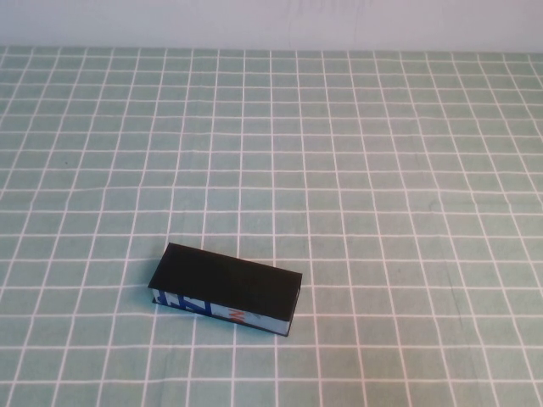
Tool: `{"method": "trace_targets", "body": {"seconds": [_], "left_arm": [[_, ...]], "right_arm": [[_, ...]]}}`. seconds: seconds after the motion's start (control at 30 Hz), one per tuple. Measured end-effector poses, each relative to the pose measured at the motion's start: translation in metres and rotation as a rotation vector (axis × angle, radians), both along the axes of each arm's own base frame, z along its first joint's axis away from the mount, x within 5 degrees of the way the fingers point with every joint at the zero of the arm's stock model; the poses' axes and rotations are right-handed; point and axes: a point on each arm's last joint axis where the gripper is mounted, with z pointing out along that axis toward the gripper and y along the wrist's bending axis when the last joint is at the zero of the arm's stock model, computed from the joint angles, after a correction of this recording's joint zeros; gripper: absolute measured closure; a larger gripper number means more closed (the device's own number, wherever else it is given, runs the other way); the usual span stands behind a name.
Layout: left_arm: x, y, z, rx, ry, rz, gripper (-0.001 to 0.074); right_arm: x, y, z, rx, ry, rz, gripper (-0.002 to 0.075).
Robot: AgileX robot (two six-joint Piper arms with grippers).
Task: Return glasses to glasses case
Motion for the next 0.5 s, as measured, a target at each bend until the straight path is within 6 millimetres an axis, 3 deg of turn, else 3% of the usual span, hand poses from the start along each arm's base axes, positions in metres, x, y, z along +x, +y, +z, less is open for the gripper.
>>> {"method": "trace_targets", "body": {"seconds": [0.17,0.5], "left_arm": [[-0.008,0.003,-0.015,0.012,-0.068,0.022,0.0736],[0.012,0.02,-0.064,0.073,-0.154,0.225,0.0736]], "right_arm": [[0.0,0.0,0.0,0.0,0.0,0.0,0.0739],[0.0,0.0,0.0,-0.001,0.001,0.0,0.0739]]}}
